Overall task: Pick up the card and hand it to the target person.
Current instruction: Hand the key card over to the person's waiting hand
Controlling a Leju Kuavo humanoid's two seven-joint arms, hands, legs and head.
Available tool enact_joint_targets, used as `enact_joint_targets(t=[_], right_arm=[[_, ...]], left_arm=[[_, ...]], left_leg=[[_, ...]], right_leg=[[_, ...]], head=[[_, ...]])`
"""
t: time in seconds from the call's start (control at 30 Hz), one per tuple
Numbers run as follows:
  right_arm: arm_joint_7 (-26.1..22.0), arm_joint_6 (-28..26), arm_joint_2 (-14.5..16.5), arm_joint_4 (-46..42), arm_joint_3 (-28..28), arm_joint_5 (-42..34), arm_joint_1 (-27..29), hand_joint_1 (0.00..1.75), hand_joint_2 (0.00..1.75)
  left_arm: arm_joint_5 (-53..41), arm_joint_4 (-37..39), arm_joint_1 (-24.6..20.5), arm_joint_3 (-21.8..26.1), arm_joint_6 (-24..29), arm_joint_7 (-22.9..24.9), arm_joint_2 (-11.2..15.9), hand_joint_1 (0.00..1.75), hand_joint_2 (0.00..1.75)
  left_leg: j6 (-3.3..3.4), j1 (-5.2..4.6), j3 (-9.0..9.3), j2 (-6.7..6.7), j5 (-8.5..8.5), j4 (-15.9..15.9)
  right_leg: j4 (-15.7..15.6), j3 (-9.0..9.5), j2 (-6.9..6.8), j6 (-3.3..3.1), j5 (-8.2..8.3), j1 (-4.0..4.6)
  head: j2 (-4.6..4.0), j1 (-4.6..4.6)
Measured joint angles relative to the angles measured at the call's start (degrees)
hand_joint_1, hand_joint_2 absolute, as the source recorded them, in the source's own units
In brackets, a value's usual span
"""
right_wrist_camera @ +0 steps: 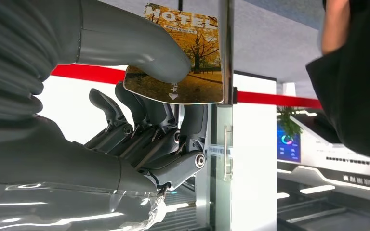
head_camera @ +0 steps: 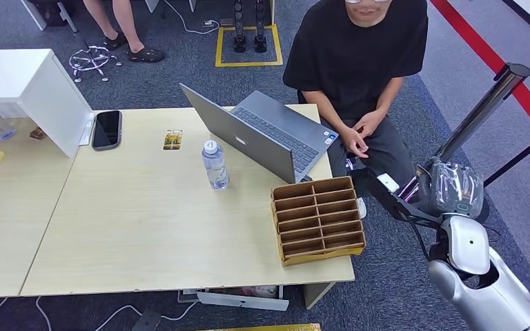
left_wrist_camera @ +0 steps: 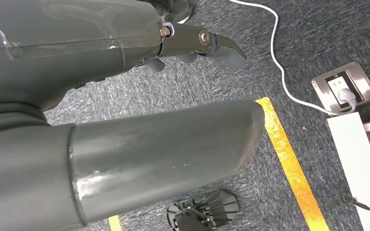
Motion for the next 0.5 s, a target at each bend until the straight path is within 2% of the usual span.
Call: enact_joint_targets(t=[0.5], right_arm=[[-0.5, -0.7, 0.0, 4.0, 0.1, -0.6, 0.6, 1.55, 1.75]], left_arm=[[-0.6, 0.0, 0.0, 0.0, 0.3, 0.0, 0.0, 0.00, 0.00]], left_leg=[[0.00, 0.00, 0.00, 0.00, 0.00, 0.0]], right_leg=[[0.0, 0.00, 0.00, 0.00, 0.00, 0.00]], head=[[0.00, 0.00]])
